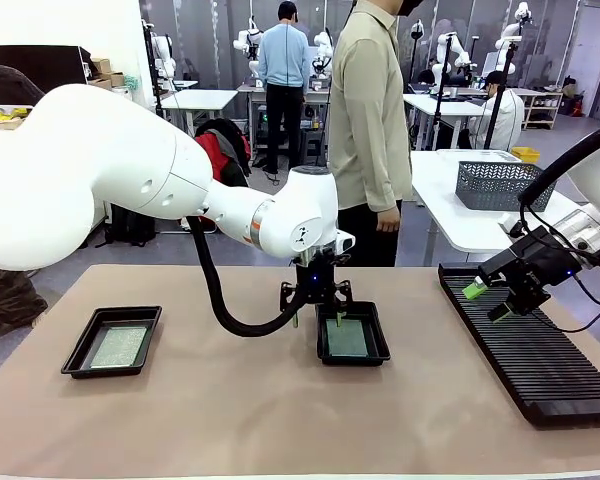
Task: Inspect and transfer BCBs to ESD trays.
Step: Pick up the ESD tray and place it on the left side of the table.
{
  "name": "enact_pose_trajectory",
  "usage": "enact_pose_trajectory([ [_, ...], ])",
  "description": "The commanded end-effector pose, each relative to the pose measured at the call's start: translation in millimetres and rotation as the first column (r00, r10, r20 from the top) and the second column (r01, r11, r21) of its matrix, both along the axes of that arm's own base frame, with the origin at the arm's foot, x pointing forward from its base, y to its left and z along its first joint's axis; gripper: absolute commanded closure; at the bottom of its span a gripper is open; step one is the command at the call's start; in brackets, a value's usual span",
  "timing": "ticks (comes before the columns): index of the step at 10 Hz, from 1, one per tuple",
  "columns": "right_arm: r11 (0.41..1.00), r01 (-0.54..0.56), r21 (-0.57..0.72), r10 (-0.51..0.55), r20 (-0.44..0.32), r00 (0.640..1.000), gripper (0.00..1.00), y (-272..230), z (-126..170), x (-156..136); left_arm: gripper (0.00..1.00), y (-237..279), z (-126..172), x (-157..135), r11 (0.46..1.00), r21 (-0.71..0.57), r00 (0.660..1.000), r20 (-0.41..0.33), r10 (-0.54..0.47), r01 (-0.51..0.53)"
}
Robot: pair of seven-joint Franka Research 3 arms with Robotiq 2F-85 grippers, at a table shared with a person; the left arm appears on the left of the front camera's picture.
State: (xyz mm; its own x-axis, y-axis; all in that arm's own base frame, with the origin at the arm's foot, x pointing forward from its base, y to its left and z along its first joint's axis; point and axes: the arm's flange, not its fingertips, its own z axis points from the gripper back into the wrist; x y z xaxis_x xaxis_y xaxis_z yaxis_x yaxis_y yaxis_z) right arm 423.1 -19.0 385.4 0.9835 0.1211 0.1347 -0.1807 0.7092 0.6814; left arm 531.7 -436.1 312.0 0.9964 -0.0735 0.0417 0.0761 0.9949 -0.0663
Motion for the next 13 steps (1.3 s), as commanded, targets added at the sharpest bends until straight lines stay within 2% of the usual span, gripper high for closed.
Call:
enact_pose_trajectory([
  [1,1.0,0.002,0.002,-0.002,0.001,1.0,0.0,0.2,1.5,-1.6,0.0,0.4,0.9,1.1,1.0,-0.005,1.0,0.005,-0.007,0.007],
  [5,1.0,0.002,0.002,-0.002,0.001,1.0,0.0,0.2,1.5,-1.6,0.0,-0.5,0.8,0.2,1.0,-0.001,1.0,0.002,-0.002,0.002],
  [9,1.0,0.002,0.002,-0.002,0.001,1.0,0.0,0.2,1.5,-1.6,0.12,-0.6,1.8,-0.7,1.0,-0.011,0.999,0.016,0.03,-0.03],
  [13,1.0,0.002,0.002,-0.002,0.001,1.0,0.0,0.2,1.5,-1.6,0.31,0.3,-1.1,-1.9,0.999,-0.022,0.999,0.019,0.038,-0.038],
])
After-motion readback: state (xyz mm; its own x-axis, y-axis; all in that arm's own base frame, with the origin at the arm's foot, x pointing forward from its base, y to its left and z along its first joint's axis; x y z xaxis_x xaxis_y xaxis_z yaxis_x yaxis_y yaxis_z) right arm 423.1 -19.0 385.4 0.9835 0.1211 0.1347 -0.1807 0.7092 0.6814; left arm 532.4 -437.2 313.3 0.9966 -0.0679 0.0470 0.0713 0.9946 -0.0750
